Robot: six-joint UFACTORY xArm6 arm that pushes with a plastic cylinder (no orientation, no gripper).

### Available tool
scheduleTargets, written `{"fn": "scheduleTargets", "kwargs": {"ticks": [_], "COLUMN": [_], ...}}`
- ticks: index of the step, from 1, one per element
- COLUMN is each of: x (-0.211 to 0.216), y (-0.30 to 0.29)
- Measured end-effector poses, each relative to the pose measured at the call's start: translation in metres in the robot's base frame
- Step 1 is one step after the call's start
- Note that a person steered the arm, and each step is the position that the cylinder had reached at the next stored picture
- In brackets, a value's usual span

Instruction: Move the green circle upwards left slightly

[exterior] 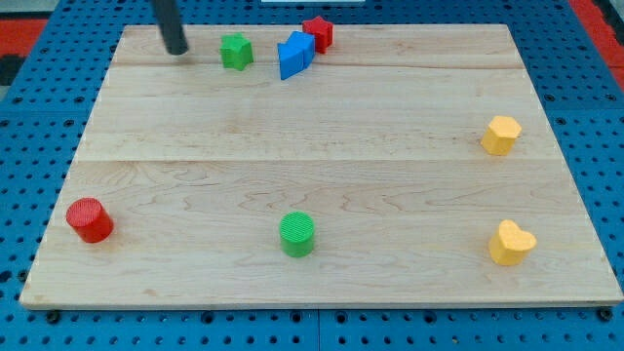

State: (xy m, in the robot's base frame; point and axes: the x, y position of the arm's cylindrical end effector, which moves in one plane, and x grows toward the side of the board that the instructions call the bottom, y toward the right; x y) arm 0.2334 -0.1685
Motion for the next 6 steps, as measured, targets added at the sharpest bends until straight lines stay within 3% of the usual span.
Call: {"fn": "scheduleTargets", "kwargs": {"ticks": [1,2,4,5,6], "x": [0.013,0.079,0.254,0.324,0.329], "y": [0.062,0.054,0.248,0.234,0.161]}}
